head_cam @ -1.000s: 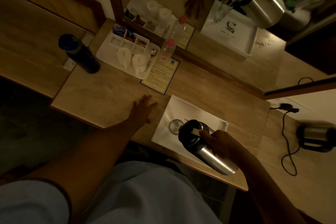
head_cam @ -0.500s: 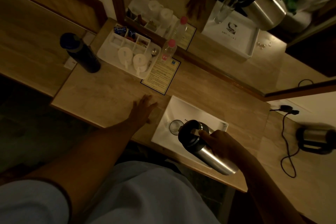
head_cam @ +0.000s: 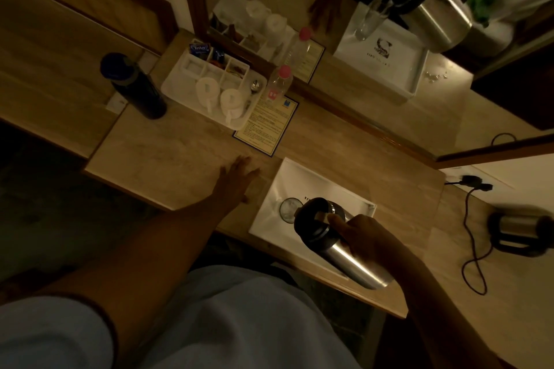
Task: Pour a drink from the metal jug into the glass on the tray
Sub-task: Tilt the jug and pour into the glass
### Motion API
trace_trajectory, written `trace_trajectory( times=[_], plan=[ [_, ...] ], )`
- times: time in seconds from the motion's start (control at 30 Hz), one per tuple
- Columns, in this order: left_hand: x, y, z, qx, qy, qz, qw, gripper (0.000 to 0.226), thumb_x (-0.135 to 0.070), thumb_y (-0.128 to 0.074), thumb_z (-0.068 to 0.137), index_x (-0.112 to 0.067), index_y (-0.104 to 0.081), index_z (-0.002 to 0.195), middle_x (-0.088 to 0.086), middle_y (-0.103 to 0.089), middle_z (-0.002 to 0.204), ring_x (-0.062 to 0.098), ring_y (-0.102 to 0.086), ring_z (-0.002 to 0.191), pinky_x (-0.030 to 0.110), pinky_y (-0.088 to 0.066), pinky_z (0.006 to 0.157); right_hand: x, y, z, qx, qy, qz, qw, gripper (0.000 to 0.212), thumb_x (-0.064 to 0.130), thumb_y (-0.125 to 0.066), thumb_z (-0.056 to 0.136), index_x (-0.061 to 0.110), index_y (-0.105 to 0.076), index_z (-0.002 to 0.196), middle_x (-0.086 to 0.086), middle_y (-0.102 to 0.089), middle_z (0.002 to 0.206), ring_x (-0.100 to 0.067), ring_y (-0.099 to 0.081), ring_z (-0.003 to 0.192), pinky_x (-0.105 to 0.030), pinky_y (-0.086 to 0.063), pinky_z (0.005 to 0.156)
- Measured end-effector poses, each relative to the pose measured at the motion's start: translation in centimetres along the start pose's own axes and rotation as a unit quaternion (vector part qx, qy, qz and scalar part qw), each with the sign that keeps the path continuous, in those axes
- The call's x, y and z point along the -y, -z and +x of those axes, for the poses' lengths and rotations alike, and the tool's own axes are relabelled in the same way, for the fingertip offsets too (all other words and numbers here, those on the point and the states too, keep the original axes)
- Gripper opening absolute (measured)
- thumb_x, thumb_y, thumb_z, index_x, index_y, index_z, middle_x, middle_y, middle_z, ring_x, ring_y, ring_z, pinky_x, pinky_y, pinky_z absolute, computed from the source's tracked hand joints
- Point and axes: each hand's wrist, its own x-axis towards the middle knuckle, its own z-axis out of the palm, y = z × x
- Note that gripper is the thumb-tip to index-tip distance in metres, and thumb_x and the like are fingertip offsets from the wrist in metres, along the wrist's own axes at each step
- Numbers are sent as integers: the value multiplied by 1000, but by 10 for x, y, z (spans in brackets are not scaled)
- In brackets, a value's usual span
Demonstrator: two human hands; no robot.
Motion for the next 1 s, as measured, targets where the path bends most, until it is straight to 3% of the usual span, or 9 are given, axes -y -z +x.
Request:
trace_trajectory(
  times=[0.1,0.2,0.4,0.5,0.6,0.67,0.73,0.9,1.0],
  plan=[
    [0,1,-2,-3,-3,-2,1000,106,-37,-86,76,-38,-19,159,7,7,170,32,6,157,69,-17,118,1,1,-1,-16,-28,64,997,58,60,-37,100,25,-67,65,3,-64,48,-2,-58,39,-24,-47,50],
    [1,-2,-1,-6,-3,-6,1000,107,-38,-87,74,-39,-20,158,7,7,170,32,6,157,70,-17,117,2,1,-1,0,-3,19,1000,45,55,-36,103,37,-62,70,2,-66,60,-8,-63,50,-30,-53,55],
    [0,-2,0,-8,-4,2,1000,107,-39,-87,74,-38,-20,158,7,6,170,33,5,157,70,-18,116,11,8,-1,-3,-97,79,992,72,84,-35,74,19,-59,54,5,-60,41,-2,-52,34,-18,-39,43],
    [0,0,-1,-4,-3,1,1000,107,-38,-86,75,-38,-20,158,8,7,170,33,6,157,69,-18,117,12,10,-6,10,-32,14,999,50,64,-37,96,27,-69,106,2,-60,58,-8,-60,51,-24,-51,52],
    [1,-1,0,-5,-4,2,1000,106,-38,-86,75,-38,-21,158,8,6,170,33,5,157,69,-19,118,12,8,-6,-14,-23,48,999,44,44,-38,105,34,-39,148,7,-54,68,-6,-56,55,-21,-48,54],
    [1,-1,1,-5,-6,0,1000,106,-38,-87,74,-37,-21,158,8,6,170,33,5,157,69,-18,118,12,8,-5,-1,-36,24,999,50,65,-39,96,28,-67,116,5,-59,56,-8,-61,49,-25,-51,51],
    [1,-1,0,-7,-7,-3,1000,107,-37,-87,74,-37,-22,158,8,6,170,33,5,157,69,-18,117,10,7,-2,-13,-64,61,996,75,88,-33,78,23,-70,72,1,-64,48,-5,-59,41,-25,-49,47],
    [1,1,-2,-10,-10,-9,1000,107,-37,-87,74,-36,-21,159,8,7,170,32,6,157,69,-16,118,12,5,-4,-12,-12,65,998,58,89,-28,77,49,-70,69,-9,-72,63,-16,-68,50,-32,-55,55],
    [1,-1,-2,-11,-10,-8,1000,108,-38,-87,74,-37,-20,159,8,7,170,33,6,157,69,-16,119,12,3,-3,-16,-47,113,992,89,100,-25,60,24,-71,63,-4,-71,56,-5,-62,40,-27,-50,52]
  ],
)
